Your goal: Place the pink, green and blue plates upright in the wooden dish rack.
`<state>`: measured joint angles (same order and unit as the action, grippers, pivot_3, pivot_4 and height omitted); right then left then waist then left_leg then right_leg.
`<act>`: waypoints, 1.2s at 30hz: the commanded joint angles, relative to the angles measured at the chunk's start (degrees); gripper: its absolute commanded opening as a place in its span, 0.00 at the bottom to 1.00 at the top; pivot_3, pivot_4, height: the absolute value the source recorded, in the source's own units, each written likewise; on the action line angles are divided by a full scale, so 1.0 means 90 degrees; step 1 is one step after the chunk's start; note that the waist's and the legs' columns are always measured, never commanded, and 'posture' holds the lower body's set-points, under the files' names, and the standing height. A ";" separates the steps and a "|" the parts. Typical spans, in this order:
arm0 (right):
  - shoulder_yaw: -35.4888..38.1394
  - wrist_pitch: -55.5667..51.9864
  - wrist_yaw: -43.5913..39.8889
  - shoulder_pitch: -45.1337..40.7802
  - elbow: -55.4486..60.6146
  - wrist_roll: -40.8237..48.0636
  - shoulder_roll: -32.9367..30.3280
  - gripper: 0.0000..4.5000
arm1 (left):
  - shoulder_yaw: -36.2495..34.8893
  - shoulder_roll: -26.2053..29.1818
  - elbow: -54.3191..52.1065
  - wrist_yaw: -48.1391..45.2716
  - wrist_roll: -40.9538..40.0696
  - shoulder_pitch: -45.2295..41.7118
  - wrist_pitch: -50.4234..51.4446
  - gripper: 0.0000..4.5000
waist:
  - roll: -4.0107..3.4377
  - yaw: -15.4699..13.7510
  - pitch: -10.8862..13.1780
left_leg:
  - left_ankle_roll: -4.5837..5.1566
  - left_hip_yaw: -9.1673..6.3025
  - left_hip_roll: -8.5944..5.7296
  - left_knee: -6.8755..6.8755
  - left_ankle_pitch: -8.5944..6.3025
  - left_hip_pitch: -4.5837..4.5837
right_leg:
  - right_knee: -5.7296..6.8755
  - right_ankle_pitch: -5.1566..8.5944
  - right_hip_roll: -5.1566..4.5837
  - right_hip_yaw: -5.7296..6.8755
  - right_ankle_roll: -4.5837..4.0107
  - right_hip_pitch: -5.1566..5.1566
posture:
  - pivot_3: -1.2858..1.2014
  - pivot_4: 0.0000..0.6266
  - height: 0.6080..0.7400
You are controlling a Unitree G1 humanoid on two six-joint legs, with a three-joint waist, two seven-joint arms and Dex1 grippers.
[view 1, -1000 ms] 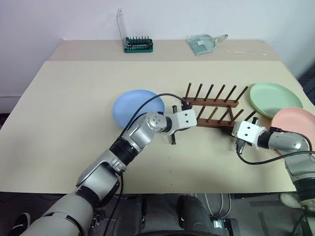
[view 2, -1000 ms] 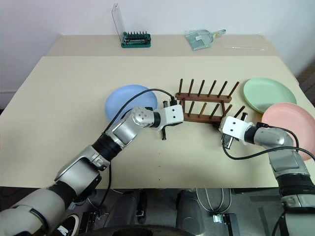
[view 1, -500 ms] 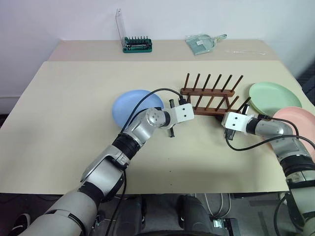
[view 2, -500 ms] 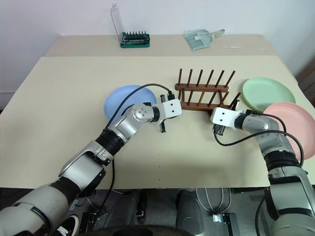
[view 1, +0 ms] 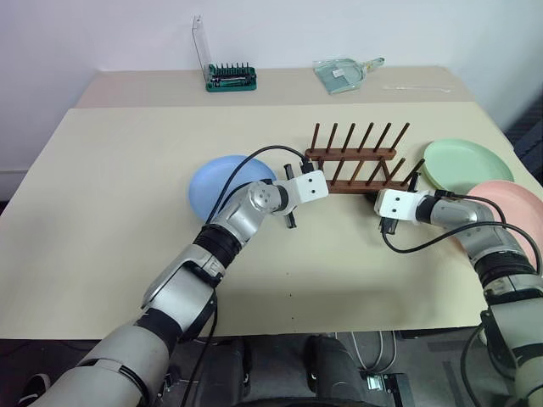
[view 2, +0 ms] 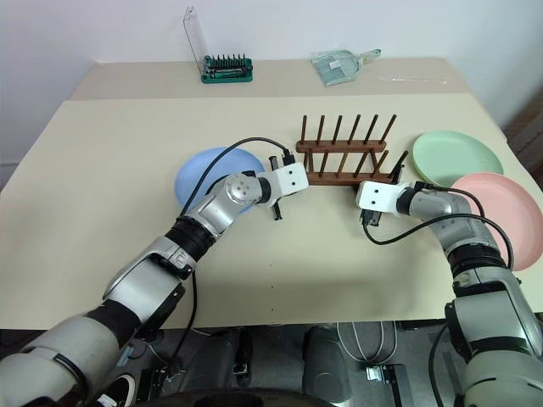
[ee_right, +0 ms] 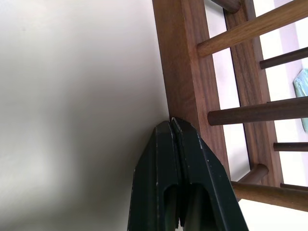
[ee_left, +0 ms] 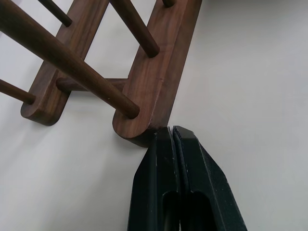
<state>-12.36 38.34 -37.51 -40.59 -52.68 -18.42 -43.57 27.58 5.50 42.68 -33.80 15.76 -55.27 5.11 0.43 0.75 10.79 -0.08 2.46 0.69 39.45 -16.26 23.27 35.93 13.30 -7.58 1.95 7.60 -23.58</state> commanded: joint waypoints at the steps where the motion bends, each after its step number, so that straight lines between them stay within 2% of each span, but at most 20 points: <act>1: 0.0145 0.0071 -0.0236 0.0002 0.0140 0.0334 0.0019 0.00 | -0.0172 -0.0009 -0.0229 -0.0233 -0.0102 -0.0020 0.0010 0.00 | 0.0000 0.0000 0.0000 | 0.0000 0.0000 0.0000 0.0000 0.0000 0.0000 | 0.0000 0.0000 0.0000 0.0000 0.0000 0.0000 | 0.52 0.24 0.88; 4: 0.0346 -0.0095 -0.0795 0.0206 0.0399 0.0989 0.0088 0.00 | -0.0271 -0.0048 -0.0721 -0.0723 -0.0392 0.0177 0.0340 0.00 | 0.0000 -0.0004 0.0000 | 0.0000 0.0000 0.0000 -0.0003 0.0000 0.0001 | 0.0000 0.0000 0.0000 0.0000 0.0000 0.0000 | 0.52 0.24 0.88; 6: 0.0673 -0.0678 -0.1719 0.0507 0.0933 0.2028 0.0124 0.00 | -0.0453 -0.0065 -0.1306 -0.1164 -0.0797 0.0432 0.0729 0.00 | 0.0000 -0.0002 0.0000 | 0.0000 0.0000 0.0000 -0.0005 0.0000 0.0002 | -0.0002 -0.0001 0.0000 0.0000 0.0001 -0.0001 | 0.52 0.24 0.88; 8: 0.1068 -0.1637 -0.2669 0.0969 0.1854 0.3221 0.0034 0.12 | -0.0663 0.0072 -0.2409 -0.2114 -0.1671 0.0871 0.1676 0.12 | -0.0001 -0.0012 0.0000 | -0.0008 -0.0001 0.0000 -0.0008 0.0005 0.0003 | -0.0003 -0.0002 -0.0001 0.0000 0.0004 -0.0002 | 0.52 0.24 0.88; 10: 0.1342 -0.2577 -0.3177 0.1420 0.2776 0.4002 -0.0087 0.28 | -0.0734 0.0332 -0.3377 -0.2798 -0.2266 0.1208 0.2333 0.30 | -0.0003 -0.0010 0.0002 | -0.0027 -0.0003 0.0001 -0.0010 0.0015 0.0006 | -0.0003 -0.0003 -0.0002 0.0001 0.0005 -0.0003 | 0.52 0.24 0.88; 11: 0.1517 -0.2994 -0.3260 0.1641 0.3261 0.4347 -0.0133 0.40 | -0.0885 0.0407 -0.3726 -0.2869 -0.2526 0.1296 0.2665 0.42 | -0.0003 -0.0011 0.0002 | -0.0027 -0.0003 0.0002 -0.0012 0.0015 0.0006 | -0.0003 -0.0003 -0.0002 0.0001 0.0005 -0.0003 | 0.52 0.24 0.88; 16: 0.2913 -0.4983 -0.2718 0.2638 0.5297 0.5861 -0.0458 0.96 | -0.1804 0.1211 -0.4908 -0.3490 -0.3898 0.1391 0.3849 0.98 | -0.0007 -0.0021 0.0000 | -0.0003 -0.0020 0.0005 -0.0008 0.0001 -0.0005 | 0.0009 -0.0006 -0.0002 0.0004 -0.0001 0.0001 | 0.52 0.24 0.88; 17: 0.3165 -0.5054 -0.2500 0.2772 0.5441 0.5852 -0.0483 0.99 | -0.1967 0.1307 -0.4976 -0.3477 -0.4039 0.1350 0.3881 1.00 | -0.0006 -0.0023 0.0000 | -0.0003 -0.0031 0.0005 -0.0008 0.0002 -0.0004 | 0.0009 -0.0006 -0.0002 0.0004 -0.0002 0.0001 | 0.52 0.24 0.88; 21: 0.3905 -0.5421 -0.1974 0.3428 0.5778 0.5580 -0.0768 0.99 | -0.2467 0.1710 -0.5006 -0.3537 -0.4489 0.1204 0.3931 1.00 | -0.0004 -0.0071 0.0000 | -0.0003 -0.0034 0.0000 -0.0007 0.0002 -0.0001 | 0.0004 -0.0005 -0.0003 0.0009 -0.0001 0.0005 | 0.52 0.24 0.88; 26: 0.4504 -0.5517 -0.1600 0.4236 0.5994 0.5000 -0.1134 0.99 | -0.2554 0.2202 -0.4894 -0.3883 -0.4658 0.1273 0.3608 1.00 | -0.0005 -0.0155 0.0000 | -0.0003 -0.0017 0.0000 -0.0008 0.0001 0.0000 | 0.0002 -0.0005 -0.0001 0.0010 -0.0001 0.0003 | 0.52 0.24 0.88; 30: 0.4772 -0.5850 -0.1402 0.4646 0.5893 0.4679 -0.1393 0.99 | -0.2529 0.2200 -0.4771 -0.3814 -0.4677 0.1198 0.3527 1.00 | -0.0003 -0.0169 0.0001 | -0.0003 -0.0014 0.0000 -0.0006 0.0001 0.0001 | -0.0002 -0.0005 -0.0002 0.0009 -0.0002 0.0004 | 0.52 0.24 0.88; 31: 0.4823 -0.6027 -0.1446 0.4729 0.5893 0.4727 -0.1431 0.99 | -0.2513 0.2176 -0.4758 -0.3789 -0.4685 0.1186 0.3509 1.00 | -0.0003 -0.0168 0.0001 | -0.0003 -0.0015 0.0000 -0.0006 0.0001 0.0001 | -0.0001 -0.0005 -0.0002 0.0009 -0.0002 0.0004 | 0.52 0.24 0.88; 33: 0.4947 -0.6920 -0.1890 0.4854 0.6017 0.5440 -0.1486 0.99 | -0.2498 0.2140 -0.4743 -0.3753 -0.4734 0.1168 0.3552 1.00 | -0.0002 -0.0164 0.0002 | -0.0002 -0.0016 0.0000 -0.0006 0.0001 0.0002 | -0.0003 -0.0005 -0.0001 0.0010 -0.0002 0.0004 | 0.52 0.24 0.88; 36: 0.4980 -0.6989 -0.1888 0.5089 0.6046 0.5141 -0.1595 0.99 | -0.2415 0.2116 -0.4748 -0.3753 -0.4695 0.1201 0.3477 1.00 | -0.0002 -0.0163 0.0001 | -0.0002 -0.0019 0.0001 -0.0007 0.0001 0.0002 | -0.0003 -0.0005 -0.0001 0.0010 -0.0002 0.0004 | 0.52 0.24 0.88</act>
<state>30.21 -24.46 -54.27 4.86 0.06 28.27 -55.97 5.98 24.51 0.64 -67.48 -25.71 -43.25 37.73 0.41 -0.71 10.80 -0.09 2.29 0.70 39.39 -16.25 23.28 35.90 13.26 -7.59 2.04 7.58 -23.54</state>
